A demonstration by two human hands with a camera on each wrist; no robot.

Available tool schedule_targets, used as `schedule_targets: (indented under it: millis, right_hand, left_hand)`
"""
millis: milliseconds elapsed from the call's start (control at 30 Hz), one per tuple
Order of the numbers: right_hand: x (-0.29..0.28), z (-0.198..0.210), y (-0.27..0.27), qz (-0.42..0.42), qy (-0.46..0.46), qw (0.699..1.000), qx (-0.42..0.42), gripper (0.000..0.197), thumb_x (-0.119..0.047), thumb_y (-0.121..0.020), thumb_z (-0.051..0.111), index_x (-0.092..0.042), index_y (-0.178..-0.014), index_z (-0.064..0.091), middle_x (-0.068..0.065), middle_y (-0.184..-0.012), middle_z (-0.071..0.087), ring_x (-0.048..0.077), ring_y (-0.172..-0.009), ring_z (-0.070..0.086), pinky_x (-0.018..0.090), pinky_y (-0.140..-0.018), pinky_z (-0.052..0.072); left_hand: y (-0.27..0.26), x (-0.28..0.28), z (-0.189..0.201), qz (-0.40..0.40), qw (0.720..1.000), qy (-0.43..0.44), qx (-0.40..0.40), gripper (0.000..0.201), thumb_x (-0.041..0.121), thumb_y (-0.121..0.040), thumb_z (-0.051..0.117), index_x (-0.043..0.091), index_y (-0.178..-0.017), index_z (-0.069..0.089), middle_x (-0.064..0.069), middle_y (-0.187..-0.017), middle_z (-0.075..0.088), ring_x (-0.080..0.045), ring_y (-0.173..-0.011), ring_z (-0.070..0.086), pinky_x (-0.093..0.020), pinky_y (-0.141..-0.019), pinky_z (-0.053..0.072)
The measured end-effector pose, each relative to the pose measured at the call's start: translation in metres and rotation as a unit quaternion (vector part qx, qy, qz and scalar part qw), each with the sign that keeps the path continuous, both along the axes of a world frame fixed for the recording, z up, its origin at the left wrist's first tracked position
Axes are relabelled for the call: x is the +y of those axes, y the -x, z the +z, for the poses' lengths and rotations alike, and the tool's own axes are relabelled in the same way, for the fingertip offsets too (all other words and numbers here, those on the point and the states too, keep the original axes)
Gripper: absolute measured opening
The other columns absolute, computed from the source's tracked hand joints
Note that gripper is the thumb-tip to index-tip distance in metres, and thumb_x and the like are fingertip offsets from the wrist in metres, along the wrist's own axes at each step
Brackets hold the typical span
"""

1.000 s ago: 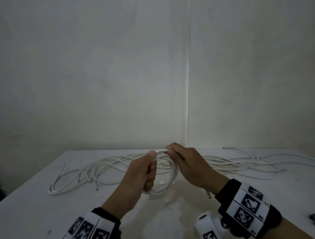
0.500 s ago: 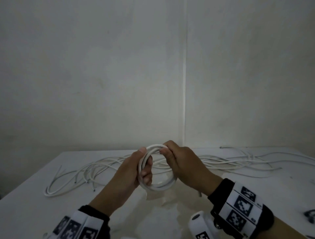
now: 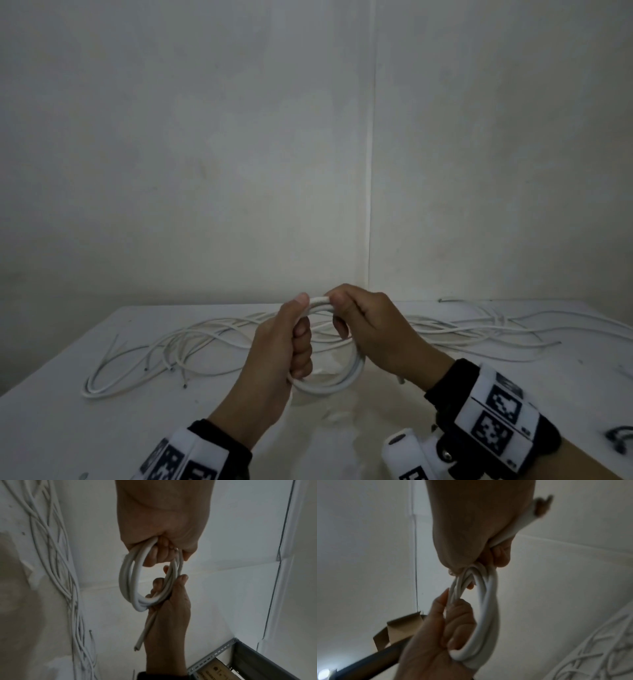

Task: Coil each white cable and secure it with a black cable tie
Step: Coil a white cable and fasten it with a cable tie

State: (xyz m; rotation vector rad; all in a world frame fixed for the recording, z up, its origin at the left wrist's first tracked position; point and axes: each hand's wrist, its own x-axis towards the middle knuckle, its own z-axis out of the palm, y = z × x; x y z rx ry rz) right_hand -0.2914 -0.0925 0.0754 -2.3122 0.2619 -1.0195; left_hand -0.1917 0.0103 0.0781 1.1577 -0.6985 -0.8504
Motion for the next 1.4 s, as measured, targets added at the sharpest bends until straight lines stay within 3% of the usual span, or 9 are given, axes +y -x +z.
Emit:
schedule_targets:
  millis: [200, 400, 500, 600, 800, 967, 1167, 1333, 1400]
  right_hand:
    - [-0.003, 0.010, 0.005, 0.022, -0.083, 0.995, -0.059, 0.029, -0.021, -0.095, 0.047, -0.014, -0.068, 0.054, -0.006, -0.051, 0.056, 0.006, -0.049, 0.042, 0.016, -0.052, 0.036]
    - [0.002, -0.010, 0.004, 0.036, -0.104, 0.993, -0.050, 0.029, -0.043, -0.090, 0.040, -0.025, -0.073, 0.055, -0.010, -0.053, 0.056, 0.011, -0.053, 0.044, 0.022, -0.055, 0.036]
    - [0.004, -0.011, 0.005, 0.017, -0.037, 0.998, -0.038, 0.022, -0.046, -0.090, 0.040, -0.035, -0.074, 0.050, -0.006, -0.050, 0.051, 0.007, -0.047, 0.046, 0.019, -0.050, 0.037]
    - [0.002, -0.005, 0.007, -0.023, 0.060, 0.997, -0.034, 0.022, -0.051, -0.088, 0.031, -0.041, -0.074, 0.044, 0.004, -0.053, 0.054, 0.017, -0.048, 0.050, 0.031, -0.051, 0.041]
    - [-0.001, -0.002, 0.009, 0.027, 0.002, 0.999, -0.037, 0.031, -0.029, -0.094, 0.037, -0.009, -0.084, 0.059, -0.006, -0.068, 0.051, 0.005, -0.061, 0.046, 0.013, -0.059, 0.036]
    - [-0.012, -0.012, 0.008, -0.183, 0.213, 0.958, 0.061, 0.039, -0.036, -0.093, 0.042, -0.005, -0.082, 0.063, 0.003, -0.078, 0.045, 0.014, -0.064, 0.043, 0.025, -0.058, 0.032]
    - [0.000, -0.004, 0.007, -0.073, -0.142, 0.987, 0.024, 0.021, -0.013, -0.093, 0.051, -0.013, -0.074, 0.060, 0.000, -0.072, 0.058, -0.001, -0.054, 0.057, 0.009, -0.057, 0.044]
    - [0.015, 0.001, 0.004, 0.064, -0.392, 0.917, -0.026, 0.026, -0.021, -0.095, 0.044, -0.005, -0.087, 0.064, 0.009, -0.075, 0.065, 0.017, -0.071, 0.066, 0.028, -0.076, 0.055]
    - [0.020, 0.000, 0.003, 0.080, -0.389, 0.917, -0.034, 0.024, -0.024, -0.092, 0.050, -0.004, -0.090, 0.063, 0.008, -0.075, 0.066, 0.020, -0.072, 0.067, 0.029, -0.075, 0.057]
  left_hand:
    - [0.002, 0.000, 0.001, -0.028, 1.000, 0.007, 0.005, 0.043, 0.036, -0.092, 0.044, 0.018, -0.055, 0.030, 0.007, -0.044, 0.017, -0.007, -0.033, 0.014, -0.016, -0.035, 0.016]
    - [0.002, 0.003, -0.004, -0.018, 1.000, 0.005, 0.012, 0.042, 0.033, -0.091, 0.045, 0.016, -0.055, 0.031, 0.007, -0.043, 0.017, -0.005, -0.032, 0.013, -0.014, -0.034, 0.011]
    - [0.000, 0.003, -0.005, -0.011, 1.000, 0.001, -0.002, 0.043, 0.031, -0.092, 0.043, 0.017, -0.054, 0.029, 0.007, -0.041, 0.018, -0.006, -0.032, 0.013, -0.015, -0.034, 0.012]
    - [-0.007, 0.002, 0.003, -0.058, 0.998, -0.024, -0.008, 0.044, 0.033, -0.091, 0.041, 0.018, -0.051, 0.029, 0.007, -0.042, 0.016, -0.007, -0.032, 0.013, -0.016, -0.035, 0.014]
    - [-0.009, 0.005, 0.004, -0.011, 1.000, 0.003, 0.002, 0.049, 0.030, -0.090, 0.044, 0.021, -0.045, 0.030, 0.009, -0.039, 0.017, -0.004, -0.029, 0.012, -0.012, -0.032, 0.011]
    - [-0.013, 0.006, -0.002, 0.022, 0.996, 0.029, 0.076, 0.045, 0.031, -0.091, 0.043, 0.018, -0.052, 0.026, 0.009, -0.037, 0.016, -0.003, -0.026, 0.011, -0.009, -0.030, 0.011]
    - [-0.007, 0.004, -0.003, 0.049, 0.994, 0.058, 0.081, 0.043, 0.033, -0.090, 0.046, 0.018, -0.055, 0.025, 0.009, -0.037, 0.017, -0.004, -0.027, 0.012, -0.011, -0.030, 0.013]
    - [-0.006, 0.002, -0.005, 0.066, 0.994, 0.068, 0.060, 0.043, 0.032, -0.090, 0.047, 0.019, -0.055, 0.026, 0.008, -0.039, 0.018, -0.005, -0.029, 0.014, -0.014, -0.032, 0.013]
    - [-0.007, 0.000, -0.005, 0.071, 0.993, 0.071, 0.061, 0.043, 0.032, -0.090, 0.047, 0.019, -0.055, 0.025, 0.008, -0.038, 0.018, -0.005, -0.029, 0.014, -0.014, -0.032, 0.013]
